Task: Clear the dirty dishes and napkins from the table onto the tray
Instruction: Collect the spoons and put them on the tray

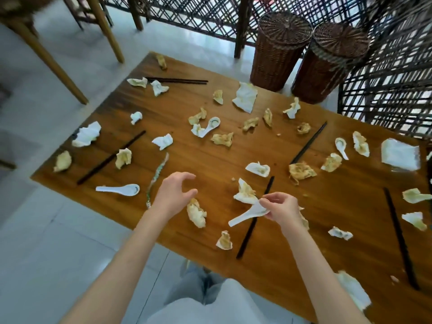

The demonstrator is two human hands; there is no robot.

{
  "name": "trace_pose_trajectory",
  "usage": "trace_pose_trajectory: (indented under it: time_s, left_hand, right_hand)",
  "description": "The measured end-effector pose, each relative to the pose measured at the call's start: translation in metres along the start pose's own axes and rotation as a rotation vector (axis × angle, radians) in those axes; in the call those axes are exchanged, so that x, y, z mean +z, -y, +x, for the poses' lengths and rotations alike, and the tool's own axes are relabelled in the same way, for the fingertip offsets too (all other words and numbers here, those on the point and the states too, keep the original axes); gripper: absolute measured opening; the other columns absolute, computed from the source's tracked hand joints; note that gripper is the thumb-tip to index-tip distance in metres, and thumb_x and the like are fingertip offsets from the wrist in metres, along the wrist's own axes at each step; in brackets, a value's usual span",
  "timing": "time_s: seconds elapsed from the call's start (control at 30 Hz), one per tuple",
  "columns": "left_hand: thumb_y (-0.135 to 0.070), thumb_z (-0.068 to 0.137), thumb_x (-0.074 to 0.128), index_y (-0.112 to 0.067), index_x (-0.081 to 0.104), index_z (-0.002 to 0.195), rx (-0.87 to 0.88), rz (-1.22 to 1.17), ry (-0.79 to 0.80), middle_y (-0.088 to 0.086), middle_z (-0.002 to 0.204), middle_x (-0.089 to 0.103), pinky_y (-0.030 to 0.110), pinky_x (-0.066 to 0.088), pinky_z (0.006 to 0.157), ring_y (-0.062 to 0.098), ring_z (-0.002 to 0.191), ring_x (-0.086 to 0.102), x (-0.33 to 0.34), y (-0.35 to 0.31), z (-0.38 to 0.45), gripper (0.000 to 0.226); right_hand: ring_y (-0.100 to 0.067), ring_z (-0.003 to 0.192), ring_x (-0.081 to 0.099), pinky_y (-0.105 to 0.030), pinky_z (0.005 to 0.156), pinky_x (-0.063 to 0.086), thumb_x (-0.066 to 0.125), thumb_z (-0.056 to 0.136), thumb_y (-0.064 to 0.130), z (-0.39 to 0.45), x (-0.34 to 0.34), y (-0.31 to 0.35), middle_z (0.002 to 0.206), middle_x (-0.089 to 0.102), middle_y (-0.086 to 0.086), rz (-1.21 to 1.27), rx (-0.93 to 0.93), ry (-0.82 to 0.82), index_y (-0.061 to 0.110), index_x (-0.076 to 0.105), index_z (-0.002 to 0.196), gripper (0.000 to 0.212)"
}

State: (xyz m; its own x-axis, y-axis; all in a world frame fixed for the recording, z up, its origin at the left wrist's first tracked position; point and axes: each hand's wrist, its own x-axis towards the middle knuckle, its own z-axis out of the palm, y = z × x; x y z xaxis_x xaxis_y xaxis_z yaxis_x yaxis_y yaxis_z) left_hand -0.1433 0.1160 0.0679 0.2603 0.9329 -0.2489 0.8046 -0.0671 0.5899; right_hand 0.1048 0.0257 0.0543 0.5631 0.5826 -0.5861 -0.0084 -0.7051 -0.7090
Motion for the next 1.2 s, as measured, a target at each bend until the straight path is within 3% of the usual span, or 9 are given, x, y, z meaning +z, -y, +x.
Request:
trace_pose_trajectory:
  time_s: [0.2,0.4,0.53,0.9,1.07,1.2]
  left_hand:
    - [-0.029,0.083,0.069,-0.027,0.058,0.122,-0.015,-0.032,-0.05,-0.004,0.128,0.056,0.024,0.038,0.092,0.014,0.12,0.049,-0.018,0.027,0.027,0.04]
    - [-0.029,0.083,0.069,-0.025,0.059,0.119,0.022,-0.024,-0.036,-0.002,0.126,0.057,0.023,0.04,0.089,0.014,0.116,0.052,-0.047,0.064,0.067,0.038]
    - [-0.027,0.083,0.069,-0.027,0.057,0.121,0.033,-0.009,0.056,-0.005,0.125,0.056,0.024,0.04,0.091,0.012,0.117,0.05,-0.075,0.106,0.094,0.04]
    - [-0.026,0.086,0.067,-0.024,0.057,0.122,0.083,0.149,0.373,-0.003,0.126,0.058,0.025,0.045,0.092,0.013,0.115,0.054,-0.115,0.19,0.116,0.038]
    - [-0.031,0.085,0.067,-0.021,0.061,0.109,0.009,0.318,0.513,-0.003,0.103,0.065,0.02,0.051,0.075,0.009,0.089,0.059,-0.113,0.208,0.117,0.026]
    - [-0.046,0.08,0.066,-0.019,0.061,0.078,-0.116,0.456,0.672,-0.003,0.071,0.059,0.018,0.044,0.055,0.008,0.063,0.055,-0.112,0.214,0.12,0.027]
  right_hand:
    - [-0.015,0.079,0.066,-0.026,0.06,0.056,0.075,0.077,0.01,0.008,0.037,0.035,0.083,0.069,-0.002,-0.008,-0.042,0.06,0.014,0.07,0.078,0.007]
    - [-0.009,0.079,0.062,-0.019,0.058,0.052,0.071,0.082,0.012,0.014,0.096,0.073,0.086,0.065,0.001,-0.055,-0.068,0.037,0.015,0.068,0.084,0.005]
    - [-0.013,0.083,0.063,-0.026,0.065,0.057,0.072,0.081,0.013,0.013,0.146,0.086,0.086,0.065,0.001,-0.008,-0.023,-0.029,0.019,0.067,0.08,0.007]
    - [-0.013,0.08,0.064,-0.022,0.06,0.055,0.071,0.081,0.012,-0.021,0.243,0.078,0.085,0.065,0.001,0.089,0.105,-0.159,0.02,0.067,0.079,0.009]
    - [-0.012,0.076,0.065,-0.019,0.053,0.053,0.073,0.08,0.012,-0.026,0.252,0.079,0.081,0.066,0.003,0.093,0.115,-0.176,0.021,0.067,0.076,0.012]
    - [-0.012,0.075,0.064,-0.016,0.05,0.051,0.073,0.079,0.011,-0.025,0.255,0.083,0.081,0.065,0.002,0.075,0.108,-0.169,0.021,0.067,0.075,0.012]
